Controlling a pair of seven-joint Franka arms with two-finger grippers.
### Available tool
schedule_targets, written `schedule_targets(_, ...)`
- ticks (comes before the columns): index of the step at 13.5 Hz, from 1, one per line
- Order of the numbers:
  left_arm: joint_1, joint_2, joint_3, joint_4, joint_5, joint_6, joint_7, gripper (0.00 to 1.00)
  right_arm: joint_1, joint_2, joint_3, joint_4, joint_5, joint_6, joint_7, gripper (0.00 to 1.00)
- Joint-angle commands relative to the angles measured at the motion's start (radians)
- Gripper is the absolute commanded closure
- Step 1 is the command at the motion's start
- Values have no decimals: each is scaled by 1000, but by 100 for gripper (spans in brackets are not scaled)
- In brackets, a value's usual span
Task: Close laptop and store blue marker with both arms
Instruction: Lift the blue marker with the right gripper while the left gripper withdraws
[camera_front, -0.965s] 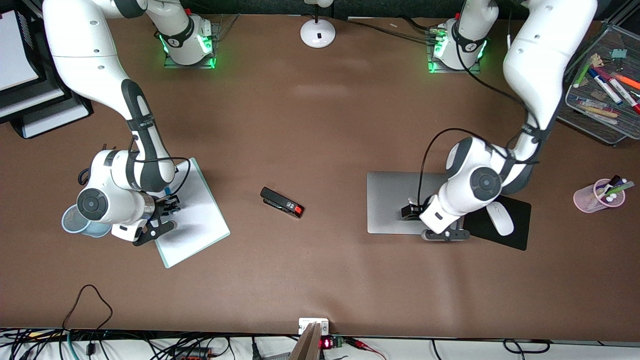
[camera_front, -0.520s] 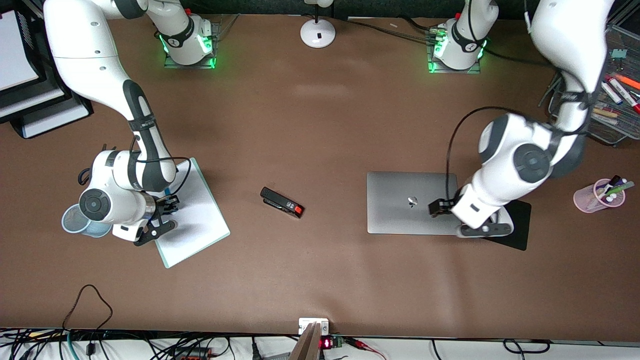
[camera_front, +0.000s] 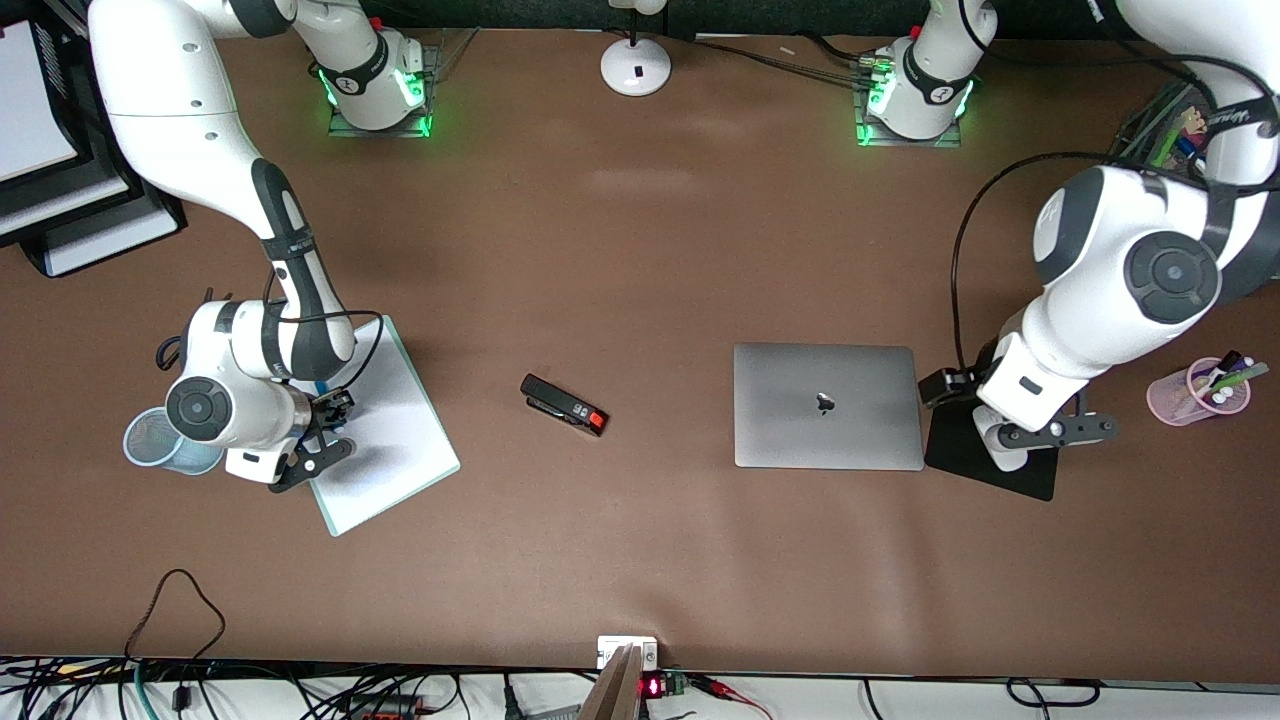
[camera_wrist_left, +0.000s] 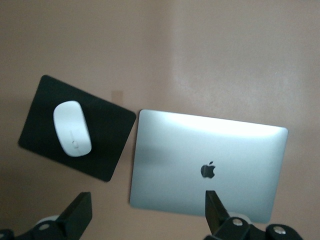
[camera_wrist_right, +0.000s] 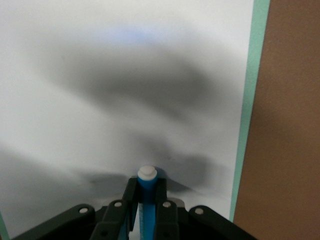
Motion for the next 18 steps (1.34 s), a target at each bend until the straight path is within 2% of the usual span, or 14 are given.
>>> schedule_targets(1,1,-3,-3,98,31,-108,1,0,-3,-6,7,4,-12,10,13,98)
schedule_targets(5,0,-1,-6,224,32,-226,3,0,-8,-28,4,71,-15,0,3,99)
schedule_targets(10,1,-5,-12,335,31,-344,3,0,-8,-139,2,93,-17,-13,0,100)
schedule_targets(15,3,-124,-13,318,27,-438,24,0,-11,-212,1,126,-21,-13,-27,100)
schedule_targets(18,9,-193,-12,286,20,-481,127,0,-34,-221,-1,162,-15,-2,-241,100)
